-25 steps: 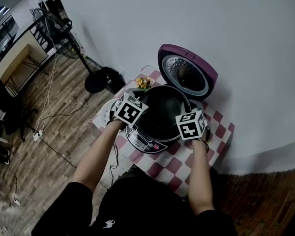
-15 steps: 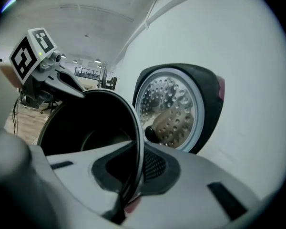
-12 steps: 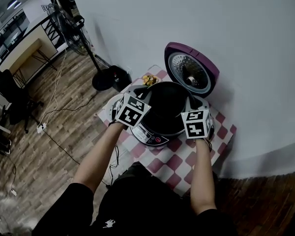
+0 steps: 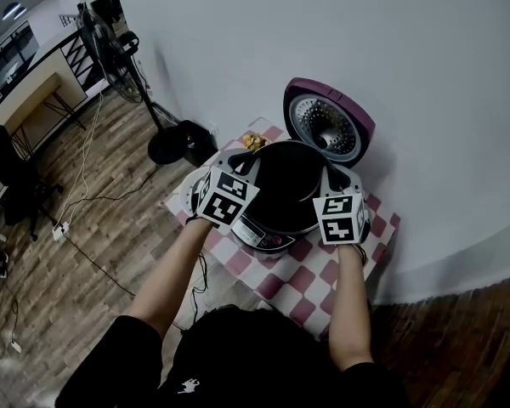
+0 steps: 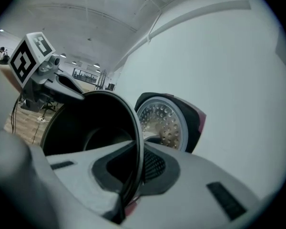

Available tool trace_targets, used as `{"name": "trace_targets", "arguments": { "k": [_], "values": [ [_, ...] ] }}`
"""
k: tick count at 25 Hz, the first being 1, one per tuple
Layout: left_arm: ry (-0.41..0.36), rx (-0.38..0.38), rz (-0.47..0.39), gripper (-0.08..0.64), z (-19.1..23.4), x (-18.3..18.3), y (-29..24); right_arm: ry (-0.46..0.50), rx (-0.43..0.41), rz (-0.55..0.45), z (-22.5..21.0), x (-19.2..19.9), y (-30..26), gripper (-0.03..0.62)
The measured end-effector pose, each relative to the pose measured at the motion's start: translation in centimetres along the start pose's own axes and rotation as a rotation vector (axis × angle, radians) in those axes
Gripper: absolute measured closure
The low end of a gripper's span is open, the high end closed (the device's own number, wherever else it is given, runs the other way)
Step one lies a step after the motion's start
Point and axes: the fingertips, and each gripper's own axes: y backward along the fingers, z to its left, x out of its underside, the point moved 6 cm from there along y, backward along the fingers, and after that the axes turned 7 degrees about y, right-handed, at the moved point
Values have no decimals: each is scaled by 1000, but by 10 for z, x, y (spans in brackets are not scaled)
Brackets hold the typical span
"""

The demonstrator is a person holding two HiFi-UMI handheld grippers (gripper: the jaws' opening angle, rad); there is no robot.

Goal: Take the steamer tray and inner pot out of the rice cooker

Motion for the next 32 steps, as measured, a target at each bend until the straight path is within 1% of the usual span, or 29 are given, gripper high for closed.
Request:
{"name": "trace_targets", "arguments": {
  "k": [6, 8, 11, 16, 23, 27, 32],
  "values": [
    [-15, 47, -58, 525, 11, -10, 20, -2, 76, -17, 8, -21, 20, 581],
    [-18, 63, -69, 525, 14, -10, 26, -9, 98, -14, 13, -26, 26, 581],
    [-23, 86, -89, 525, 18, -11, 35, 7, 132, -7, 19, -35, 37, 581],
    [-36, 142, -132, 525, 15, -17, 51, 6, 199, 8, 25, -45, 65, 581],
    [-78, 238, -209, 524, -6, -30, 71, -40, 303, 26, 29, -42, 112, 581],
    [-93, 296, -220, 525, -28, -31, 73, -55, 346, 58, 30, -27, 136, 581],
    [-113, 366, -254, 525, -63, -44, 75, -72, 405, 82, 16, -10, 172, 581]
  ]
}}
